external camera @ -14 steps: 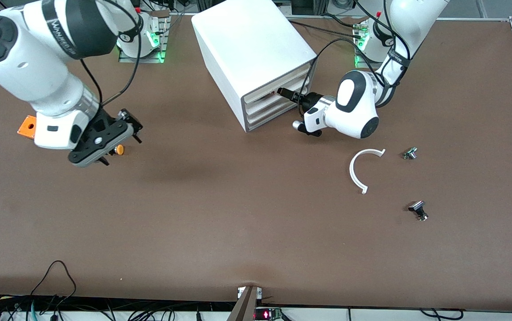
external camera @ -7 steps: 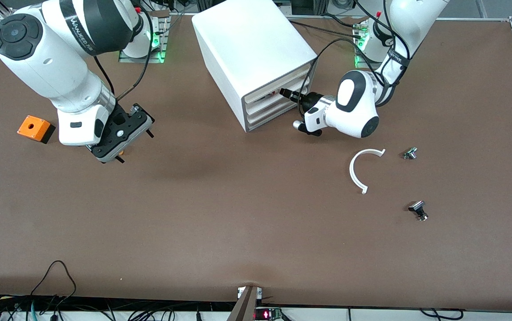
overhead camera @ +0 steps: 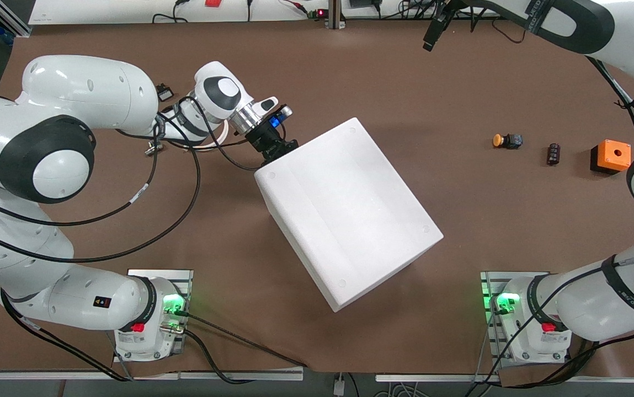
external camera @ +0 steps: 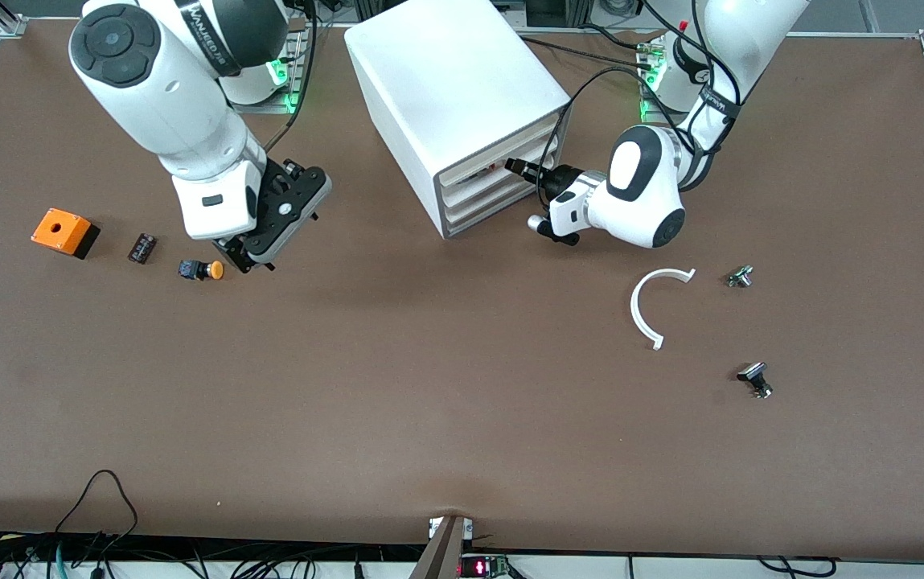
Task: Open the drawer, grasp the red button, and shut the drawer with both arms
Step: 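Pull the drawer open with the left gripper while the right gripper approaches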
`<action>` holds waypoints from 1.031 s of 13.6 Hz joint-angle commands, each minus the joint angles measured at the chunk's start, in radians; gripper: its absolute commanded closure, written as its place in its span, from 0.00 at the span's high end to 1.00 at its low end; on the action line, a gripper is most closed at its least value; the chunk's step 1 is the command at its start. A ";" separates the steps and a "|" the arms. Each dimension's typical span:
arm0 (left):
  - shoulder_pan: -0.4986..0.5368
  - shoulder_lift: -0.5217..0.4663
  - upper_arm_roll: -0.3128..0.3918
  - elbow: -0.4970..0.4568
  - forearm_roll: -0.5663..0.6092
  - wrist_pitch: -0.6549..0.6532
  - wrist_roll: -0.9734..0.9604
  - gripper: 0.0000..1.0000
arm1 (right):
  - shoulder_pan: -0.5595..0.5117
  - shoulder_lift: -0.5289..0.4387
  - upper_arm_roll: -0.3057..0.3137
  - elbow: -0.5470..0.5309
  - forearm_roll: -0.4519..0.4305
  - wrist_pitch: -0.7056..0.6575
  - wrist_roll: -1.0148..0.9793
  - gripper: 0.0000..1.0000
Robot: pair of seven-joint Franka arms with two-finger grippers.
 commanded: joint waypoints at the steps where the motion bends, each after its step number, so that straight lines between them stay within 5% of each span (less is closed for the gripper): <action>1: 0.010 -0.011 0.035 -0.012 0.000 0.022 -0.026 0.00 | 0.020 0.081 -0.006 0.135 0.002 -0.024 -0.109 1.00; 10: 0.010 0.006 0.174 0.054 0.033 0.025 -0.027 0.00 | 0.135 0.287 -0.005 0.395 0.004 -0.010 -0.241 1.00; 14: 0.010 0.023 0.197 0.081 0.036 0.082 -0.027 0.00 | 0.201 0.316 -0.003 0.409 0.007 0.011 -0.244 1.00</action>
